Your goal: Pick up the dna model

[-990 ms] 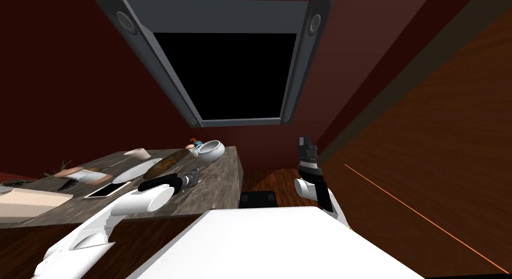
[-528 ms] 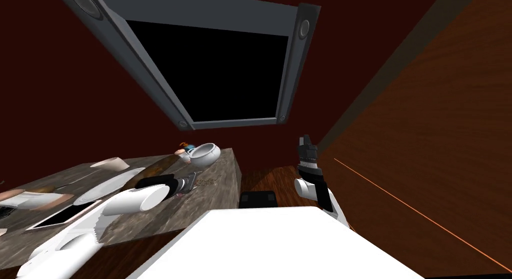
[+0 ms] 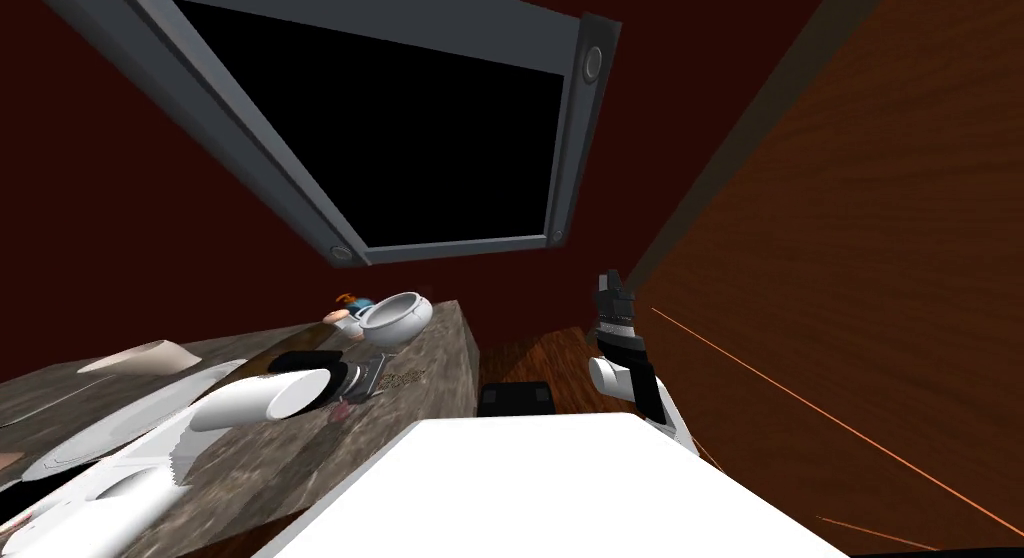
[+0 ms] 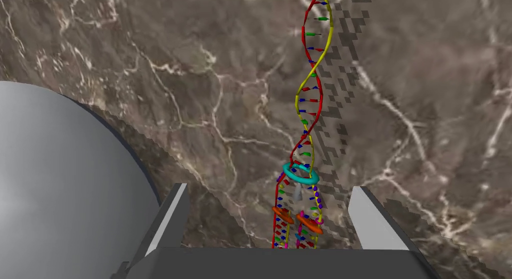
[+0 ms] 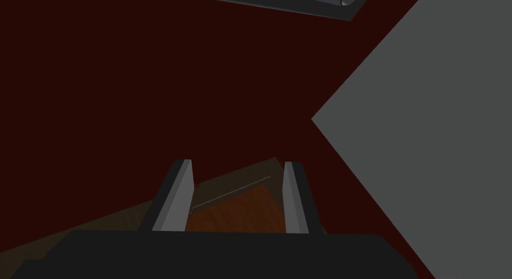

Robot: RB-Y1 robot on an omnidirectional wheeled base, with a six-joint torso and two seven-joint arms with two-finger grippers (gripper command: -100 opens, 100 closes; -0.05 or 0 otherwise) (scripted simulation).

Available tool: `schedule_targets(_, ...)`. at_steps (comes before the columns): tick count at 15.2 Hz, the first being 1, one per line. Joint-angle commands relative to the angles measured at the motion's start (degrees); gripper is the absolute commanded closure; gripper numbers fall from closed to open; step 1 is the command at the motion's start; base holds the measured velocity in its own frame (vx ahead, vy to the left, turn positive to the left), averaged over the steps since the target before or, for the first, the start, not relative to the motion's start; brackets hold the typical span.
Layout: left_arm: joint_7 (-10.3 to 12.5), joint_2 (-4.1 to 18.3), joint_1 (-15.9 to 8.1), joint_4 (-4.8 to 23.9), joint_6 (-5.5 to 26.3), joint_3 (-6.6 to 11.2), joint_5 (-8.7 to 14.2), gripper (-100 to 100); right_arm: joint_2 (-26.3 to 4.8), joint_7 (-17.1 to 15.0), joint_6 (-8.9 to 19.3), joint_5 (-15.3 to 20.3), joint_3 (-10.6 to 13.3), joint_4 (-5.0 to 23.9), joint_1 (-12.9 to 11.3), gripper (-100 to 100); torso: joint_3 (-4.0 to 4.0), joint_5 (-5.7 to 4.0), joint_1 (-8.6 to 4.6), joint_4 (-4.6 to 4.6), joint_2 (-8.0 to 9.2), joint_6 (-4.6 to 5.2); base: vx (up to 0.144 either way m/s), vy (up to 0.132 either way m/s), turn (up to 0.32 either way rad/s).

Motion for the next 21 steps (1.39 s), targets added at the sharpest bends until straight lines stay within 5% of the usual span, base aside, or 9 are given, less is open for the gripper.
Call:
schedule_targets(1, 0.2, 0.6, 0.2, 0.5, 2.9, 0.17, 1.3, -100, 0.0, 0.0, 0.0, 0.0, 0.0, 0.0, 0.0, 0, 0.00, 0.00, 0.00, 0.00, 0.00, 0.00, 0.015, 0.033, -0.188)
schedule_targets(14, 1.0, 4.6, 1.9, 4.7, 16.8, 1.26, 10.4, -100, 0.0, 0.0, 0.0, 0.0, 0.0, 0.0, 0.0, 0, 0.01, 0.00, -0.04, 0.00, 0.03, -0.04, 0.007, 0.028, -0.138)
schedule_targets(20, 1.2, 5.6, 2.6, 6.0, 21.2, 1.35, 13.2, -100, 0.0, 0.0, 0.0, 0.0, 0.0, 0.0, 0.0, 0, 0.06, -0.02, -0.13, 0.02, 0.11, -0.03, -0.014, 0.002, -0.103)
schedule_targets(21, 1.0, 5.3, 2.5, 5.9, 20.0, 1.27, 12.6, -100, 0.0, 0.0, 0.0, 0.0, 0.0, 0.0, 0.0, 0, 0.07, -0.02, -0.13, 0.03, 0.12, -0.04, -0.012, 0.000, -0.034)
